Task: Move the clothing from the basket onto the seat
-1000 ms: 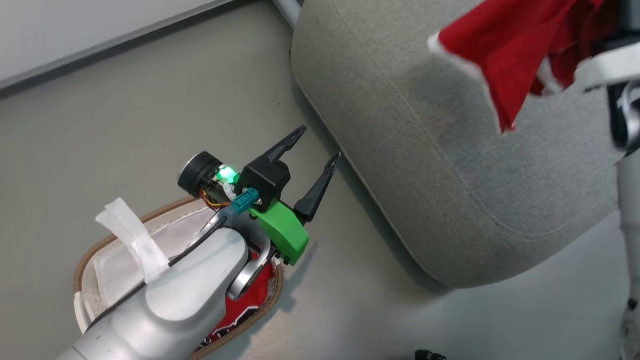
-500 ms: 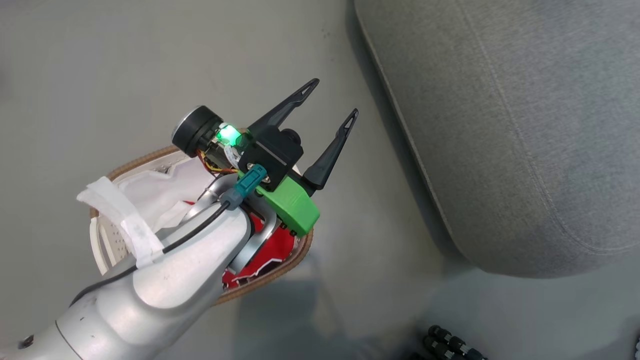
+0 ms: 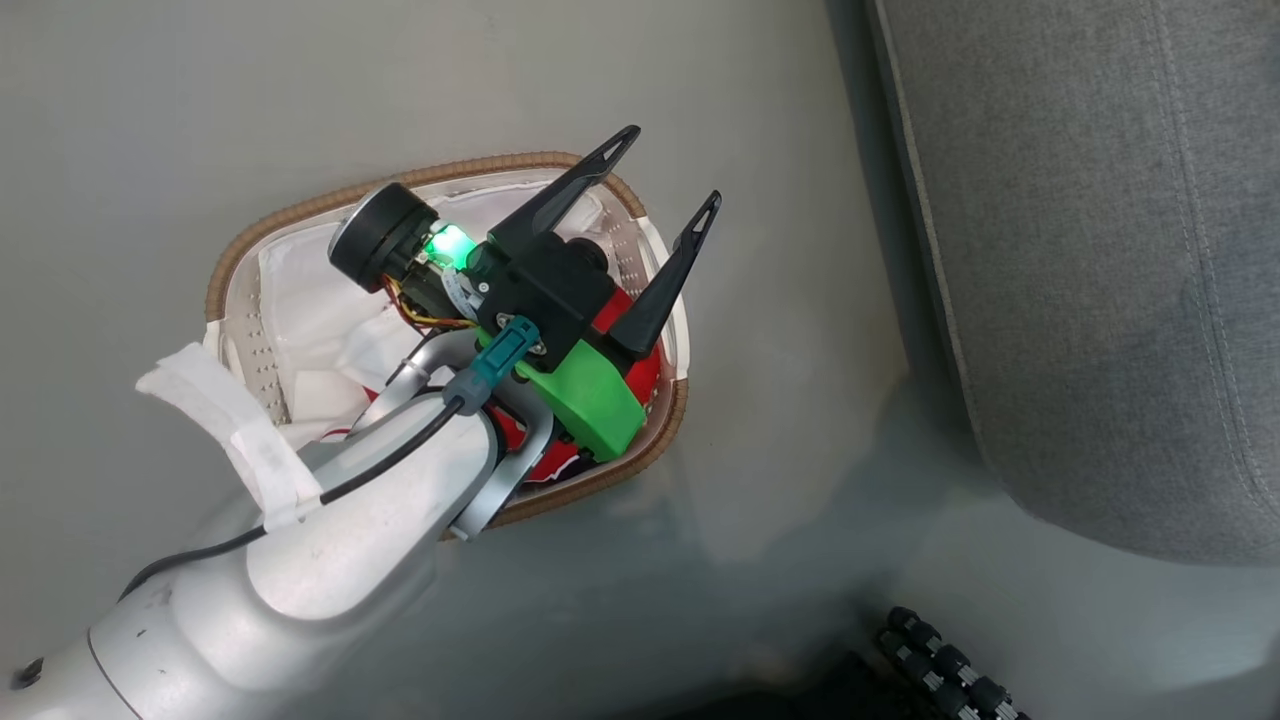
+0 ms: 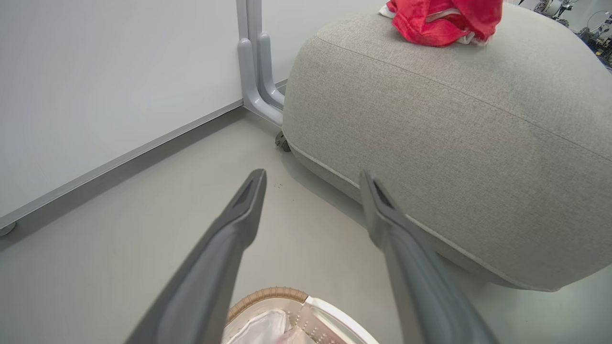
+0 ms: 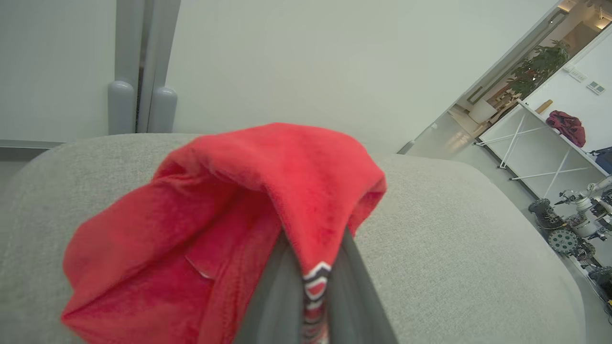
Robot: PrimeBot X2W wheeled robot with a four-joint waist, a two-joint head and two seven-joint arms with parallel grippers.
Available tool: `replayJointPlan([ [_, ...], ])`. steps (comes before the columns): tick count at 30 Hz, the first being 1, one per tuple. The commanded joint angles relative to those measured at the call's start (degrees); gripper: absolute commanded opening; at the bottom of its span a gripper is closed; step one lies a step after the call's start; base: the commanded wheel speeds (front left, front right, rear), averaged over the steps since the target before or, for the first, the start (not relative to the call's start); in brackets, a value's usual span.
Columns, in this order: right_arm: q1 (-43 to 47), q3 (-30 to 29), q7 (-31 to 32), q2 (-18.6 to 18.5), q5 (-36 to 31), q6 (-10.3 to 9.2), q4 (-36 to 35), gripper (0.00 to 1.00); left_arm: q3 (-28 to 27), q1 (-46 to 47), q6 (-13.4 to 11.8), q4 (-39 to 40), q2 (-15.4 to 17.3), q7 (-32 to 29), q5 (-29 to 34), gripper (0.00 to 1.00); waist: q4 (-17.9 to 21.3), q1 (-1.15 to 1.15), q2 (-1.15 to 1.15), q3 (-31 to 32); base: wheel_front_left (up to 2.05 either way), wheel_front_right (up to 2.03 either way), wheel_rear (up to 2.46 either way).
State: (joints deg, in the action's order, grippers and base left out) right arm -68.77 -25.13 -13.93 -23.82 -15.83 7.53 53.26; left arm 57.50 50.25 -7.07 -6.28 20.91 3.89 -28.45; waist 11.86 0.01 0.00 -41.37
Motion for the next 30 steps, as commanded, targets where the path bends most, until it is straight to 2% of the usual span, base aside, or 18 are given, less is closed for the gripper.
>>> replayJointPlan([
  [1,0.28,-0.48,-0.49,0.45,-0.86,-0.08,0.97,0.35,0.0,0.09,-0.24,0.03,0.06,-0.03,-0.23,1.0,-0.34,-0.01,0.0,-0.25,0.0,0.0,0.0],
  [2,0.28,-0.5,-0.54,0.98,-1.21,-0.08,1.88,0.5,0.04,0.0,-0.2,-0.07,0.06,0.01,-0.34,1.0,-0.28,-0.01,0.0,-0.12,0.0,0.0,0.0],
  [3,0.31,-0.37,-0.64,1.44,-1.67,-0.08,2.82,1.0,0.1,-0.18,-0.15,-0.25,0.08,0.14,-0.49,1.0,-0.17,-0.01,0.0,0.13,0.0,0.0,0.0],
  [12,2.47,1.84,-1.25,2.98,-4.37,-0.08,6.07,1.0,-1.15,-2.2,-0.94,-1.58,-0.23,1.96,-2.55,1.0,1.08,-0.01,0.0,3.88,0.0,0.0,0.0],
  [19,5.19,3.94,-1.32,4.74,-2.23,-0.08,4.49,1.0,-2.84,-4.14,-1.08,-4.48,-0.97,5.09,-5.31,1.0,1.24,-0.01,0.0,9.94,0.0,0.0,0.0],
  [24,7.67,6.64,-1.33,5.38,0.23,-0.08,2.27,1.0,-4.51,-6.66,-0.57,-8.01,-2.13,7.94,-8.25,1.0,-0.43,-0.01,0.0,15.89,0.0,0.0,0.0],
  [30,12.34,10.32,-1.33,6.95,4.36,-0.08,-0.51,1.0,-7.68,-10.81,-1.12,-11.78,-3.18,10.48,-10.94,1.0,-3.98,-0.01,0.0,23.75,0.0,0.0,0.0],
])
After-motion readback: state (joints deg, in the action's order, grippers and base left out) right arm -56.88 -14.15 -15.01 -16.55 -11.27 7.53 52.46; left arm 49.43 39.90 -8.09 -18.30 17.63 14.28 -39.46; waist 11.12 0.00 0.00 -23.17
